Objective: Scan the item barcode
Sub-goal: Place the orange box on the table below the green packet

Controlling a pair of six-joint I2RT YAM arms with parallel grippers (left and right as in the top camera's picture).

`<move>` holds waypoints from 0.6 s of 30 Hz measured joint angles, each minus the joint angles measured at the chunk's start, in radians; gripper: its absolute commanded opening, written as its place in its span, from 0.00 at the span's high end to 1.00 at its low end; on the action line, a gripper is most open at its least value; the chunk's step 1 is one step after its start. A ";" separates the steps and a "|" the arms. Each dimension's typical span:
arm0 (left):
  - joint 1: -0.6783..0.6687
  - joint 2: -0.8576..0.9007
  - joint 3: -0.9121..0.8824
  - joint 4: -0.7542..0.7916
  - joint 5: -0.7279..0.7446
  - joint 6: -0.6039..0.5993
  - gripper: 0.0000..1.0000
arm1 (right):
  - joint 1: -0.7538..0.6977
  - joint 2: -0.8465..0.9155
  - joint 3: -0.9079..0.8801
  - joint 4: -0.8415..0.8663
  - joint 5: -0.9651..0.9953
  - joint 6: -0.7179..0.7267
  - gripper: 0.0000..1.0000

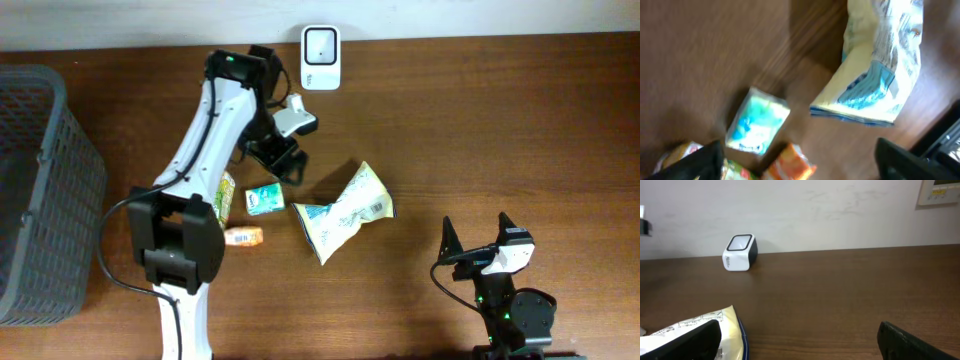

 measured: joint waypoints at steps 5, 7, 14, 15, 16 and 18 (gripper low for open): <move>-0.004 0.000 0.011 0.035 -0.001 -0.039 0.01 | 0.000 0.000 0.000 0.000 0.000 0.000 0.01; 0.003 0.007 0.063 0.031 -0.006 -0.070 0.01 | 0.000 0.000 0.000 0.000 0.000 0.000 0.01; 0.036 0.011 0.460 -0.002 -0.098 -0.232 0.01 | 0.000 0.000 0.000 0.000 0.000 0.000 0.01; 0.038 0.007 0.531 -0.006 -0.117 -0.259 0.01 | 0.000 0.000 0.000 0.000 0.000 0.000 0.01; 0.041 0.002 0.565 -0.006 -0.129 -0.275 0.01 | 0.000 0.000 0.000 0.000 0.000 0.000 0.01; 0.048 -0.010 0.650 -0.018 -0.174 -0.325 0.01 | 0.000 0.000 0.000 0.000 0.000 0.000 0.01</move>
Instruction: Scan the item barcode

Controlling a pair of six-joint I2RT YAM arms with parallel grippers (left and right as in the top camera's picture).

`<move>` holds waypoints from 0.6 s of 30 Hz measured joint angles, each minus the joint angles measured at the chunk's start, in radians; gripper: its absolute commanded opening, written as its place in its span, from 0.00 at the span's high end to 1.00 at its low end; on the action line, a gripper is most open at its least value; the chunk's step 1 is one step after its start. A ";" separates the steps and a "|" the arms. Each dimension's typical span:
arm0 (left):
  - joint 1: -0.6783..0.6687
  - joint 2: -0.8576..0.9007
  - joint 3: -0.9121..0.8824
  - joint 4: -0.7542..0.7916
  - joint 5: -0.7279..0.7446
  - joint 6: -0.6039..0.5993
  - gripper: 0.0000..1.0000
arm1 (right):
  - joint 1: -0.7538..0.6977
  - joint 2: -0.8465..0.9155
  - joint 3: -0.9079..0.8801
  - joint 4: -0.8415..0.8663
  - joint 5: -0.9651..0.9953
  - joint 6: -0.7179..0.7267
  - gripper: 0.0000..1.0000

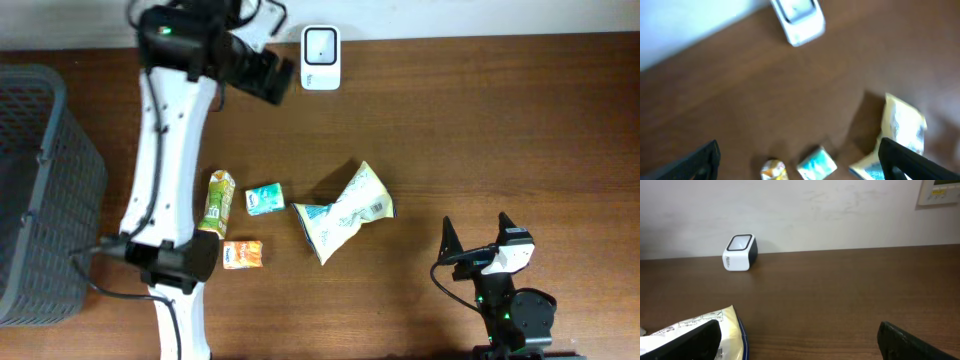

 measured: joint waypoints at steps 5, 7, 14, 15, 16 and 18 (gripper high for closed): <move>0.037 -0.051 0.097 -0.026 -0.133 -0.062 0.01 | 0.000 0.000 0.000 0.000 0.000 0.000 0.01; 0.066 -0.064 0.101 -0.042 -0.171 -0.069 0.01 | 0.000 0.000 0.000 0.000 0.000 0.000 0.01; 0.244 -0.069 0.103 -0.080 -0.219 -0.129 0.01 | 0.000 0.000 0.000 0.000 0.000 0.000 0.01; 0.264 -0.069 0.103 -0.081 -0.219 -0.134 0.01 | 0.000 0.000 0.000 0.000 0.000 0.000 0.01; 0.277 -0.069 0.103 -0.083 -0.219 -0.137 0.01 | 0.000 0.000 0.000 0.000 0.000 0.000 0.01; 0.308 -0.069 0.103 -0.097 -0.219 -0.140 0.01 | 0.000 0.000 0.000 0.000 0.000 0.000 0.01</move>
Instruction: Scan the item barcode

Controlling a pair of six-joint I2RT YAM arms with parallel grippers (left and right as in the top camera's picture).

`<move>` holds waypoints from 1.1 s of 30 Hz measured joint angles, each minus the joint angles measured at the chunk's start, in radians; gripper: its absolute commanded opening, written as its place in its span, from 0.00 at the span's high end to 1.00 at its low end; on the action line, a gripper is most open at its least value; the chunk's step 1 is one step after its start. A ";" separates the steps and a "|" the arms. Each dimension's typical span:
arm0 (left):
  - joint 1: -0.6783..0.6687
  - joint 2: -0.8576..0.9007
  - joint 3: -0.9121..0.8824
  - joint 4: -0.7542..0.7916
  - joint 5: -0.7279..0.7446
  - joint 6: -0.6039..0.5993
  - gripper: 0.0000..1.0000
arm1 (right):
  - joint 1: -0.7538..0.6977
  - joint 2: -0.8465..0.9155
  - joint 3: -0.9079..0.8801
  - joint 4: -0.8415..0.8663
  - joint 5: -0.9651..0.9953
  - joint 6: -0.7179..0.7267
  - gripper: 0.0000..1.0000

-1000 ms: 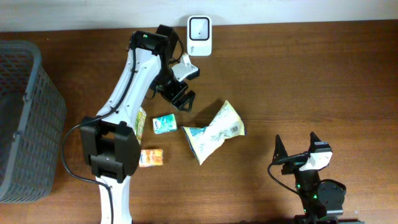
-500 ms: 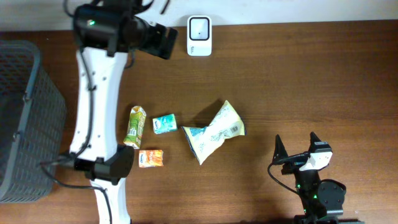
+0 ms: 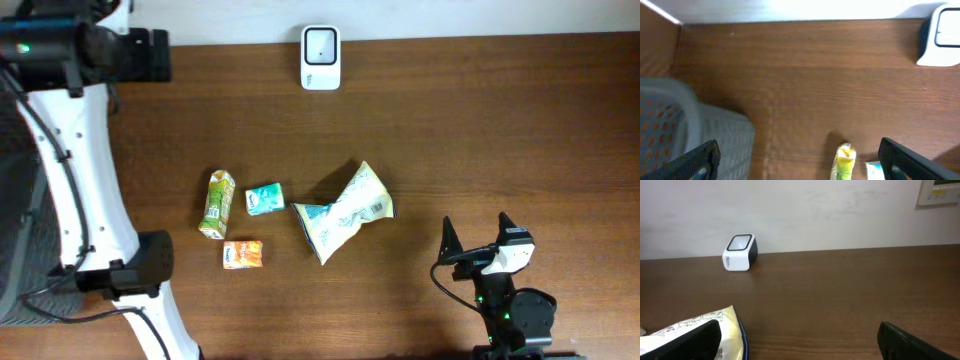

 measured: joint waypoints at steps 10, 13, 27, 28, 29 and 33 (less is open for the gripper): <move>0.018 0.000 0.000 -0.004 0.000 -0.003 0.01 | 0.000 0.000 0.000 0.000 0.000 0.000 0.01; 0.018 0.000 0.000 -0.004 0.000 -0.003 0.01 | 0.000 0.000 0.000 0.000 0.000 0.000 0.01; 0.018 0.000 0.000 -0.005 0.000 -0.003 0.01 | 0.000 0.000 0.000 0.000 0.000 0.000 0.01; 0.018 0.000 0.000 -0.005 0.000 -0.003 0.01 | 0.000 0.000 0.000 0.000 0.000 0.000 0.01; 0.018 0.000 0.000 -0.005 0.000 -0.003 0.01 | 0.000 0.000 0.000 0.000 0.000 0.000 0.01; 0.018 0.000 0.000 -0.005 0.000 -0.003 0.01 | 0.000 0.000 0.000 0.000 0.000 0.000 0.01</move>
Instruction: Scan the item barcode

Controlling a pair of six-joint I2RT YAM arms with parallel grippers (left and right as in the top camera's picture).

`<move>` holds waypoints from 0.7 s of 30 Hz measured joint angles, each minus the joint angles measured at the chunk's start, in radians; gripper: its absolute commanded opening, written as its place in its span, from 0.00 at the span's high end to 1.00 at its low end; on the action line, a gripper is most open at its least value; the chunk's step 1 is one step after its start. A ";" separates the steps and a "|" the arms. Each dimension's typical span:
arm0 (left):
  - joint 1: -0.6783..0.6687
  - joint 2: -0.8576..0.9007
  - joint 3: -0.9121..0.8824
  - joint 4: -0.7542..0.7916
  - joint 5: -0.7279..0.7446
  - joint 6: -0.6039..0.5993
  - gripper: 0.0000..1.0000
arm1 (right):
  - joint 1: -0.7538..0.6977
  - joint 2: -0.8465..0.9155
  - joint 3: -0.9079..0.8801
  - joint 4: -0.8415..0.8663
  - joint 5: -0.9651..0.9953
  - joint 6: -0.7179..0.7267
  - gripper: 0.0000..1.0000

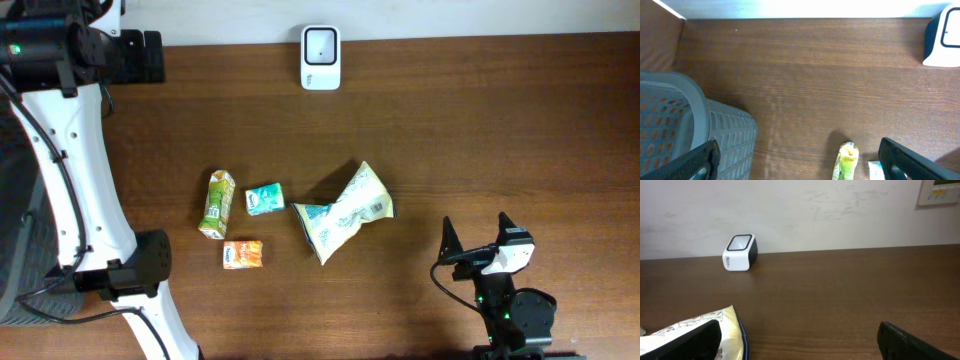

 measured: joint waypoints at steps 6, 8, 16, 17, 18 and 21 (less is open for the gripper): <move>0.000 0.000 0.000 -0.001 0.000 0.000 0.01 | 0.000 0.000 -0.001 0.042 0.017 0.000 0.01; 0.000 0.000 0.000 -0.001 0.000 0.000 0.01 | 0.000 0.000 -0.001 0.084 0.033 0.000 0.01; 0.000 0.000 0.000 -0.001 0.000 0.000 0.01 | 0.000 0.007 0.020 0.079 -0.145 0.111 0.02; 0.000 0.000 0.000 -0.001 0.000 0.000 0.01 | 0.000 0.029 0.054 0.060 -0.187 0.147 0.01; 0.000 0.000 0.000 -0.001 0.000 -0.001 0.01 | 0.000 0.055 0.094 0.038 -0.225 0.174 0.01; 0.000 0.000 0.000 -0.001 0.000 -0.004 0.01 | 0.000 0.215 0.339 -0.168 -0.389 0.230 0.02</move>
